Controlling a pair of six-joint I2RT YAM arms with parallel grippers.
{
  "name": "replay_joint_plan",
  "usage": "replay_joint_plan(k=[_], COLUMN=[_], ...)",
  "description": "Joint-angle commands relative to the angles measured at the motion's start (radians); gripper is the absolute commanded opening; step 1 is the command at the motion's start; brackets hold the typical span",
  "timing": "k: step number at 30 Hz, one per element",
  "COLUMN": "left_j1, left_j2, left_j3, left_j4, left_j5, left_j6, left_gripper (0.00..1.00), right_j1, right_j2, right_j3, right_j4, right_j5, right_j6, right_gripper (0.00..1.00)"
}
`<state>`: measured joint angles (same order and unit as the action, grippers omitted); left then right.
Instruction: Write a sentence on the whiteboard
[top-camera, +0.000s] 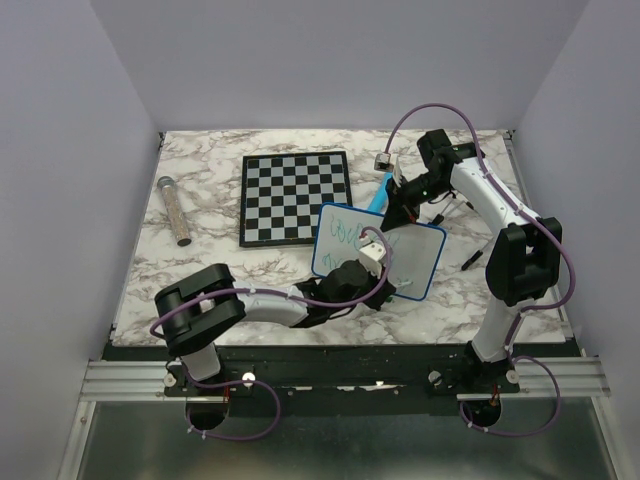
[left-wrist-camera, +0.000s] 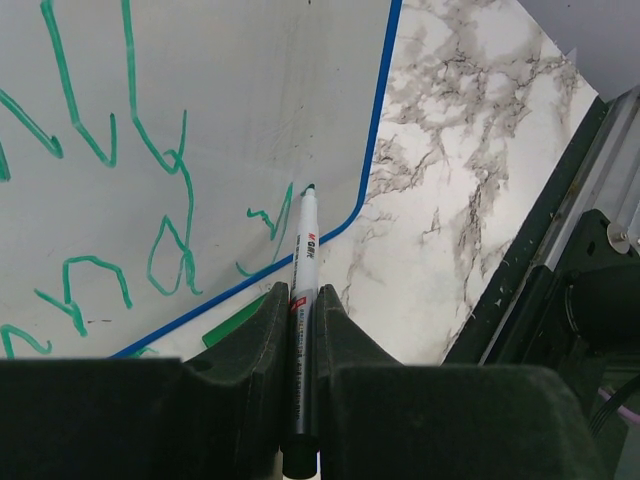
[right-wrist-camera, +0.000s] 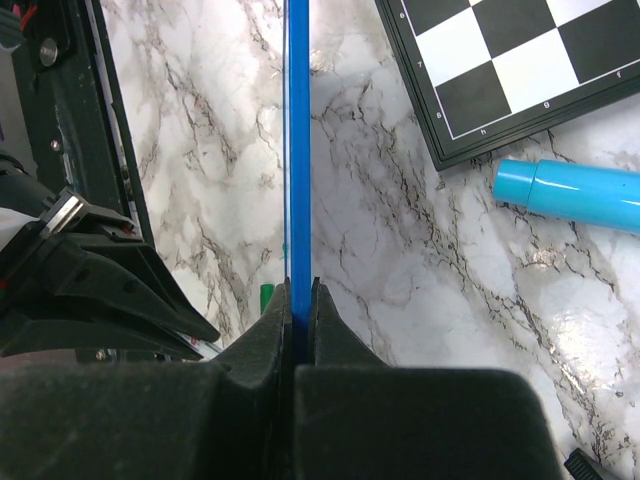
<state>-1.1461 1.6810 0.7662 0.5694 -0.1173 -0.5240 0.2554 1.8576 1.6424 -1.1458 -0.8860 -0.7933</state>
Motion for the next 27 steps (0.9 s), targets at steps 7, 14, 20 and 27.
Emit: replay_joint_plan(k=[7, 14, 20, 27], left_j1=[0.020, 0.023, 0.025, 0.025], left_j2=[0.043, 0.039, 0.014, -0.015], left_j3=[0.039, 0.028, 0.002, -0.001], left_j4=[-0.029, -0.062, -0.072, -0.092], left_j5=[0.030, 0.025, -0.002, -0.048], left_j6=[-0.010, -0.024, -0.033, -0.027], left_gripper=[0.00, 0.00, 0.00, 0.00], right_j1=[0.010, 0.010, 0.010, 0.012], right_j2=[-0.003, -0.001, -0.003, -0.003], right_j3=[-0.001, 0.000, 0.000, 0.000], right_j4=[0.015, 0.015, 0.015, 0.014], right_j5=[-0.013, -0.013, -0.013, -0.014], right_j6=[-0.021, -0.023, -0.021, -0.021], right_gripper=[0.00, 0.00, 0.00, 0.01])
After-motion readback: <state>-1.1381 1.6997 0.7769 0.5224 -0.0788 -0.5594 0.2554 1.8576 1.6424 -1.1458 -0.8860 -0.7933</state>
